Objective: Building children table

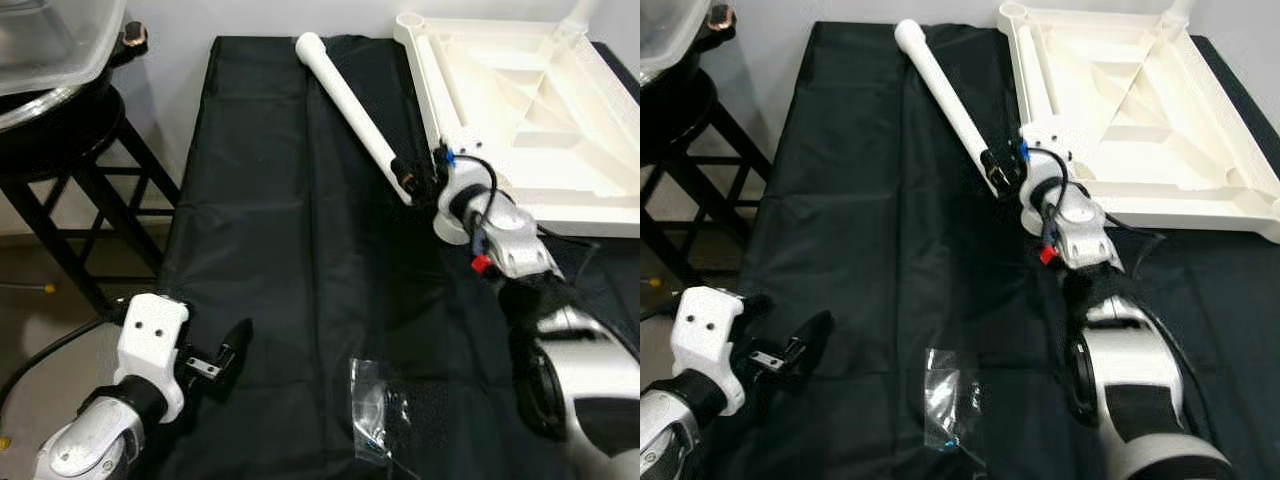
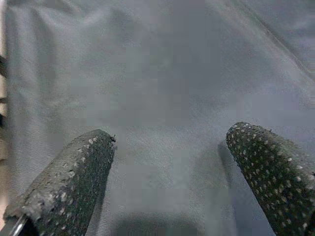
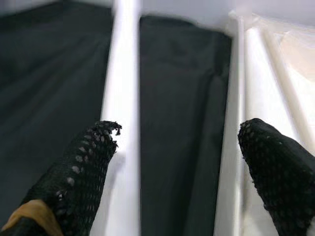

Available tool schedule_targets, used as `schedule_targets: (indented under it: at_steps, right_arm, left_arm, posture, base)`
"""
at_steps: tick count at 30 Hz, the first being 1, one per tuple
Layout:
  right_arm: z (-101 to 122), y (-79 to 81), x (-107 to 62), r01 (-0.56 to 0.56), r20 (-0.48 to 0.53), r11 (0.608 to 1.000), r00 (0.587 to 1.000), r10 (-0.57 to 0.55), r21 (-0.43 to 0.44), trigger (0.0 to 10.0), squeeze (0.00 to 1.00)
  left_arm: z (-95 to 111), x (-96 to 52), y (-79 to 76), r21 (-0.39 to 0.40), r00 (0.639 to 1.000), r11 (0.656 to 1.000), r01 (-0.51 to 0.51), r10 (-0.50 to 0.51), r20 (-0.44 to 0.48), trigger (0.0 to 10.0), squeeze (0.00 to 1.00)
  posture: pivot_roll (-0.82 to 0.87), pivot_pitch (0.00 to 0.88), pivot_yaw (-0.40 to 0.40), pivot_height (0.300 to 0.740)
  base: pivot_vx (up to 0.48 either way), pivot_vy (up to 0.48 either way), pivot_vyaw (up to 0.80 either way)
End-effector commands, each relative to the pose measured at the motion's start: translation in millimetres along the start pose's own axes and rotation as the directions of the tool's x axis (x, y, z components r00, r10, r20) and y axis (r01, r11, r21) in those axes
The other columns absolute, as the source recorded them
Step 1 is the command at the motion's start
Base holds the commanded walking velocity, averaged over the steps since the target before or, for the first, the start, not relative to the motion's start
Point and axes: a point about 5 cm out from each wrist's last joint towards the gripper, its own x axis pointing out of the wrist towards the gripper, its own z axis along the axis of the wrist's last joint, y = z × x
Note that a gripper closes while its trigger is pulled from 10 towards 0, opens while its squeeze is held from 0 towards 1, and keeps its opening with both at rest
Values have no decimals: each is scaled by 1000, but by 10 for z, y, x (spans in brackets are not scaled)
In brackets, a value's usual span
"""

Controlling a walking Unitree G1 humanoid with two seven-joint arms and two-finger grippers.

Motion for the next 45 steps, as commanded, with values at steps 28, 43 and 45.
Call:
schedule_targets:
  at_steps: [28, 43, 45]
  right_arm:
    - [22, 325, 206, -14, -259, 979, 963, 68, 206, 10000, 0]
    - [-253, 332, 97, 48, -418, 938, 902, 107, 343, 0, 0]
    - [-257, 326, 93, 45, -421, 939, 900, 110, 340, 0, 0]
  left_arm:
    - [-15, -66, -66, -37, 997, 999, 20, -23, -79, 10000, 0]
    - [-24, -45, -68, -51, 995, 999, 15, -20, -96, 10000, 0]
    - [-26, -45, -69, -51, 995, 999, 15, -20, -98, 10000, 0]
  posture:
    - [130, 402, -63, 740]
    - [127, 399, -72, 740]
    - [124, 400, -71, 740]
  base:
    - [0, 0, 0]
    - [0, 0, 0]
    - [0, 0, 0]
